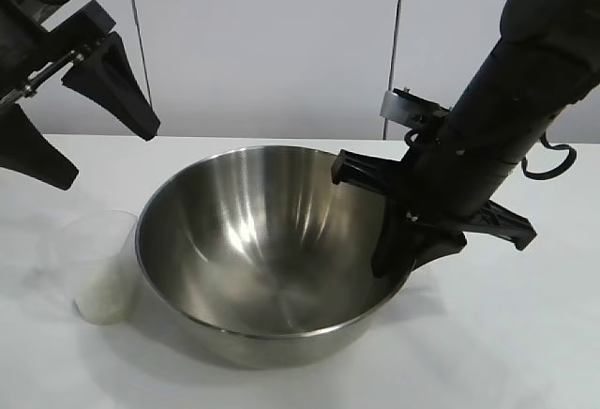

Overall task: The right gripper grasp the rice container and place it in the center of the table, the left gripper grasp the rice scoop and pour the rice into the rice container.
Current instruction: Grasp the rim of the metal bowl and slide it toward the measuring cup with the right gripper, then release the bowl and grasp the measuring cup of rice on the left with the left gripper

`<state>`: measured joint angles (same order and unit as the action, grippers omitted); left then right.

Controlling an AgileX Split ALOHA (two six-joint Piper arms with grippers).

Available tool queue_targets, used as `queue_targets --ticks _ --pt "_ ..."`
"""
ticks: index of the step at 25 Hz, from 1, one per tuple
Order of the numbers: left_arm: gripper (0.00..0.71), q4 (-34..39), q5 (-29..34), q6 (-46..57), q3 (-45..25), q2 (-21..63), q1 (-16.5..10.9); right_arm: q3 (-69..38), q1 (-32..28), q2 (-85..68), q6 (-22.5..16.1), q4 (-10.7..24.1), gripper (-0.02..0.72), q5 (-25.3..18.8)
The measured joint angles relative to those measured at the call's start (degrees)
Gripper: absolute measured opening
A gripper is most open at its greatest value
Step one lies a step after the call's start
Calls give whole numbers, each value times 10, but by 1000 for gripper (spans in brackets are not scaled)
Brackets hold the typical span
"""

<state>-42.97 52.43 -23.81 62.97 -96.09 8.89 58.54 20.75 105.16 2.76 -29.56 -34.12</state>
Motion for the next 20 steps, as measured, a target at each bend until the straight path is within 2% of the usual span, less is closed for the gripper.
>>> queue_targets --ticks 4,6,10,16,20 --pt "663 0 0 0 0 0 0 0 0 0 0 -9 281 11" --pt "663 0 0 0 0 0 0 0 0 0 0 -9 333 13" --pt "663 0 0 0 0 0 0 0 -11 -1 0 3 358 13" --pt "663 0 0 0 0 0 0 0 -65 -44 1 19 358 0" --pt "663 0 0 0 0 0 0 0 -115 -100 1 51 358 8"
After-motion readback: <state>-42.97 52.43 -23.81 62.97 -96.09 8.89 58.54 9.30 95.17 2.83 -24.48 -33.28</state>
